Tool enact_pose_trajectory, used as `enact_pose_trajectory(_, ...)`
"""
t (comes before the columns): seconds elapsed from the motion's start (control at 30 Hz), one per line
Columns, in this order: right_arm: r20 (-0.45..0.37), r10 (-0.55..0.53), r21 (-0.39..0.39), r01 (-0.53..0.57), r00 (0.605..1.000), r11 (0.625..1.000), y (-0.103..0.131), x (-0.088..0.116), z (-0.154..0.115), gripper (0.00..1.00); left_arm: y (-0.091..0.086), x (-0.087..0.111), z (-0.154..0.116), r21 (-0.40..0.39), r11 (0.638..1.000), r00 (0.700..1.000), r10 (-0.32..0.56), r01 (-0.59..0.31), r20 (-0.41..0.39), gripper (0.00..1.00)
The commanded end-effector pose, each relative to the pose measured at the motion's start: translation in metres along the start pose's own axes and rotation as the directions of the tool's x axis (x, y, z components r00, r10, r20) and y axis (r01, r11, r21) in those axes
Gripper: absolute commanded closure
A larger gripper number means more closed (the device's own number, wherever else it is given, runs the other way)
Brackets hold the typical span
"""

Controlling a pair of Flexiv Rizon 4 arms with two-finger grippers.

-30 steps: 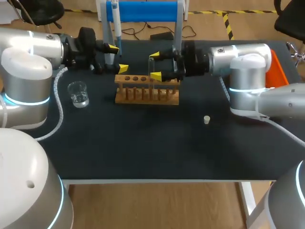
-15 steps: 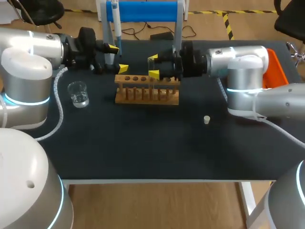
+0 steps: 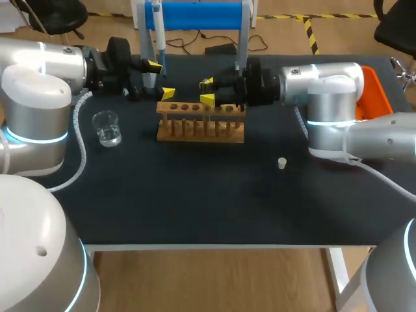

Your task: Invert the test tube, pick up the pipette, mount the tip to pipette, aspirate from beaker and dispense into the tube, eject the tip, return the pipette, and cap with the stopper.

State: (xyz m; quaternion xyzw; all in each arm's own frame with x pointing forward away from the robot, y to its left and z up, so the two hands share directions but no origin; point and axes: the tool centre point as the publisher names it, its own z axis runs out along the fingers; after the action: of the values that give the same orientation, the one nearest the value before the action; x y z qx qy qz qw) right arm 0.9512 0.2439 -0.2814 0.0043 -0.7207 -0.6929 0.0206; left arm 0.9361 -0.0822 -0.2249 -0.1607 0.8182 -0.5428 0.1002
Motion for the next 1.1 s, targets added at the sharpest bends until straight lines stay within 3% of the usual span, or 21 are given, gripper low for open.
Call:
enact_pose_trajectory(0.03, 0.000, 0.000, -0.001, 0.000, 1.000, 1.000, -0.001, -0.001, 0.001, 0.58, 0.000, 0.000, 0.000, 0.002, 1.000, 1.000, 0.000, 0.000, -0.001, 0.00)
enact_pose_trajectory(0.2, 0.002, -0.001, -0.002, 0.001, 1.000, 1.000, -0.001, -0.001, 0.002, 0.99, 0.000, 0.000, 0.000, 0.002, 1.000, 1.000, 0.000, 0.000, -0.001, 0.00)
enact_pose_trajectory(0.5, 0.007, -0.002, -0.005, 0.002, 1.000, 1.000, 0.002, 0.001, 0.000, 1.00, 0.000, 0.000, 0.000, 0.002, 1.000, 1.000, 0.000, 0.000, -0.001, 0.00)
enact_pose_trajectory(1.1, 0.002, -0.028, -0.021, 0.028, 1.000, 0.999, 0.031, 0.005, -0.006, 1.00, 0.000, 0.000, 0.000, 0.002, 1.000, 1.000, 0.000, 0.000, -0.001, 0.00)
